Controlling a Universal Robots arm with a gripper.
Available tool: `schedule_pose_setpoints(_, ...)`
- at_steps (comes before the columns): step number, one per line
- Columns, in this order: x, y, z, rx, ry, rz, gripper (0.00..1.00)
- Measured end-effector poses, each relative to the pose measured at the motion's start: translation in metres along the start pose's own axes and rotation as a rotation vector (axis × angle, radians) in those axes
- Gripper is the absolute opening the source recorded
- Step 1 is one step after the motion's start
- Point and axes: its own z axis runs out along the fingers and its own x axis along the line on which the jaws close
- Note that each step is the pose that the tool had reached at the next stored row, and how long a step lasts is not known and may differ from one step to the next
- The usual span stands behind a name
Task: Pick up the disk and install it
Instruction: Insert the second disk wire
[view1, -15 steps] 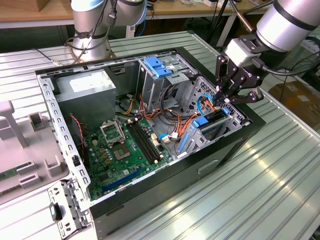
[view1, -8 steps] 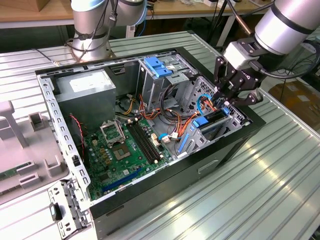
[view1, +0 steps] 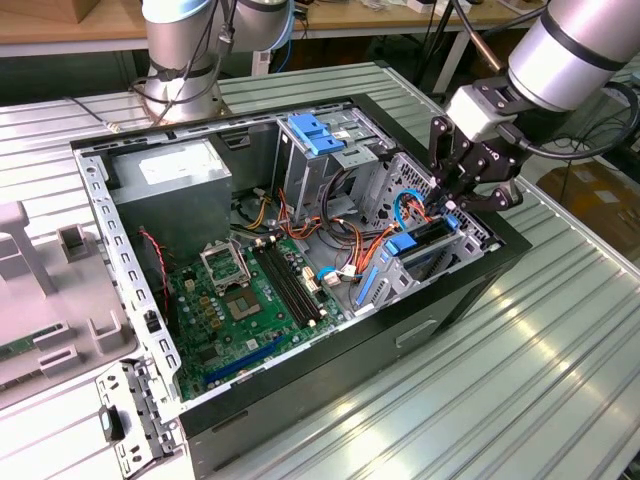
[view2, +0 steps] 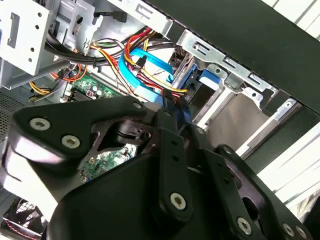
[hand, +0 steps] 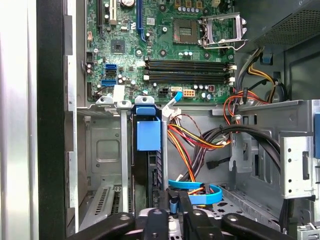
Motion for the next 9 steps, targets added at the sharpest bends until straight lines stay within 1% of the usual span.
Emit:
schedule_pose_setpoints(1,0.0,0.0,0.0001,0.0,-0.0001,0.0,0.16)
schedule_pose_setpoints(9,0.0,0.0,0.0004,0.0,0.0,0.0,0.16)
